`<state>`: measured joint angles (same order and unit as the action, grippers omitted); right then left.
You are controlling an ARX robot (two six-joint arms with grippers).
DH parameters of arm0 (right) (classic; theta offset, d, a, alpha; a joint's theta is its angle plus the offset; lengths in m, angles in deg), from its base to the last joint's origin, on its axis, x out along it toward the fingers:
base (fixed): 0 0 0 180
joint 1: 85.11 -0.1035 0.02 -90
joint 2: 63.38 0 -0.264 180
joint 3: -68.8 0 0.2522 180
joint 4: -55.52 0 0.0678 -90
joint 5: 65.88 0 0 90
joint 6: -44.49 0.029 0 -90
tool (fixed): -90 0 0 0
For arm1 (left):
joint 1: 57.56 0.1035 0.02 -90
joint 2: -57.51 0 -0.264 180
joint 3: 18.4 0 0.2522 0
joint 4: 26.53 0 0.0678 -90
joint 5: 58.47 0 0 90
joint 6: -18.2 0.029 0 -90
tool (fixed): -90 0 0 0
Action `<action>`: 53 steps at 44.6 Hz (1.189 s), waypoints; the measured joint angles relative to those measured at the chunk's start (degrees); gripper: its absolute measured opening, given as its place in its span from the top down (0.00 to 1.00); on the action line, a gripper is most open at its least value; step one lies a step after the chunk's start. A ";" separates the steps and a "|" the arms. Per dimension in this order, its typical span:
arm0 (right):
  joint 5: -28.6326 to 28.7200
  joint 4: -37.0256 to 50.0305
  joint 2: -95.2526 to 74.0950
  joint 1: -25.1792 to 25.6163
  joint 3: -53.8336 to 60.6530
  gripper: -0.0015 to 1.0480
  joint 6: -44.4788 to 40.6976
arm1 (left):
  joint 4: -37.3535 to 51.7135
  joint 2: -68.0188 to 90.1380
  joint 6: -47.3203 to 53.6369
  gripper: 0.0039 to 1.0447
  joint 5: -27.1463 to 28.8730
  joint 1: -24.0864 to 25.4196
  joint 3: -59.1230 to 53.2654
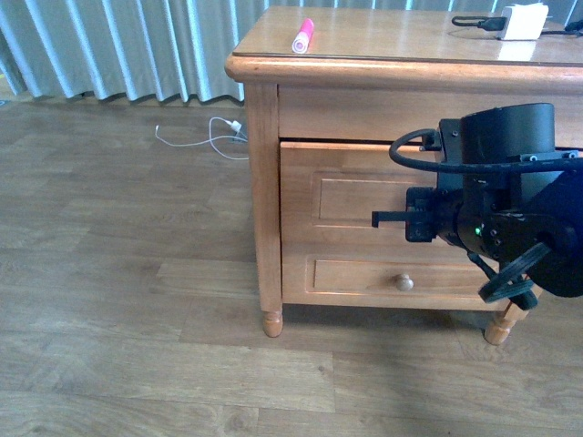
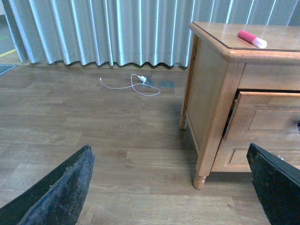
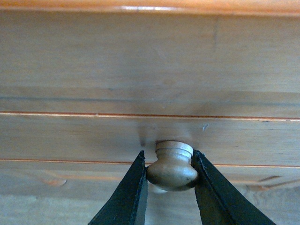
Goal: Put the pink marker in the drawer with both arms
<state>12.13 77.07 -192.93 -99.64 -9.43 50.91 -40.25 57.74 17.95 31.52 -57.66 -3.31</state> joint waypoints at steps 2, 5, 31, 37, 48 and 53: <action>0.09 -0.92 1.22 -0.24 1.40 0.78 0.50 | 0.00 -0.02 0.00 0.06 0.00 0.00 0.00; 0.17 -3.19 4.48 -0.81 5.01 0.78 1.44 | 0.00 0.00 0.00 0.06 0.00 0.00 0.00; 4.66 -11.30 30.42 -5.75 33.92 0.51 5.07 | 0.00 0.00 0.02 0.06 0.00 0.00 0.00; 6.12 -16.04 43.67 -5.97 39.50 0.27 7.32 | 0.00 0.00 0.00 0.06 0.00 0.00 0.00; 10.54 -30.03 69.07 -2.38 43.63 0.09 9.03 | 0.00 0.00 0.00 0.06 0.00 0.00 0.00; 13.33 -37.13 80.46 0.83 44.22 0.08 9.07 | 0.00 0.00 0.00 0.06 0.00 0.00 0.00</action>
<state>25.47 39.94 -112.48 -98.81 34.79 59.98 -40.25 57.74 17.95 31.52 -57.66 -3.31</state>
